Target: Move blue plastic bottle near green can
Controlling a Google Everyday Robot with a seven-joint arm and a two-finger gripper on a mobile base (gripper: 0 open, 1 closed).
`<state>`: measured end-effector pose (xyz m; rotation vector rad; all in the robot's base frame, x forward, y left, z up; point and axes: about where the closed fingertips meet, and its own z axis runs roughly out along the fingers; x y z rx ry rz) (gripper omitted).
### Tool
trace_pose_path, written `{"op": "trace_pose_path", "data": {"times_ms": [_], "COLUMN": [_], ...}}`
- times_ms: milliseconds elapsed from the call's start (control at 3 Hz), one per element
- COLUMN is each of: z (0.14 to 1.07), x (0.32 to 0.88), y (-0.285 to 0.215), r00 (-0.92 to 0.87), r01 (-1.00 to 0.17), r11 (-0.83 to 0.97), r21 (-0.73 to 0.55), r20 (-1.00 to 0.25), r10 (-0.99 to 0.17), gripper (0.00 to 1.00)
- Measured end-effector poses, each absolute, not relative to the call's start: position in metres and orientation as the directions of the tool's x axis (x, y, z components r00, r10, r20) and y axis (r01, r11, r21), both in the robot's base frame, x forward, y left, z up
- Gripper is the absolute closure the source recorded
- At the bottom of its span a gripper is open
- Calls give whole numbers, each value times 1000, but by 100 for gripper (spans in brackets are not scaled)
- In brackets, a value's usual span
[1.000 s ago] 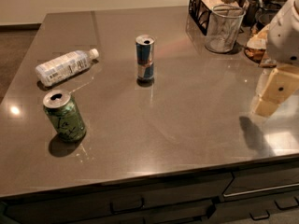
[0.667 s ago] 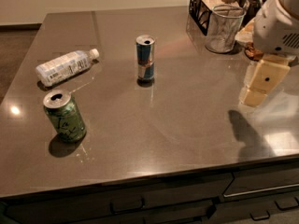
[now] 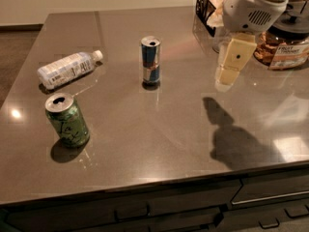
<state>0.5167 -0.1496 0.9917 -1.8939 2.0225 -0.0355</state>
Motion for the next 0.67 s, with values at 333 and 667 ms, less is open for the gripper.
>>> {"op": "trace_pose_path", "data": {"times_ms": [333, 667], "z": [996, 1001], "x": [554, 593], "y": [-114, -75], "r00": [49, 106], "r01": [-962, -957], "r11": [26, -17], "r21": [-271, -291], "r20": [-267, -293], "r10": [-962, -950], "gripper": [0, 0]}}
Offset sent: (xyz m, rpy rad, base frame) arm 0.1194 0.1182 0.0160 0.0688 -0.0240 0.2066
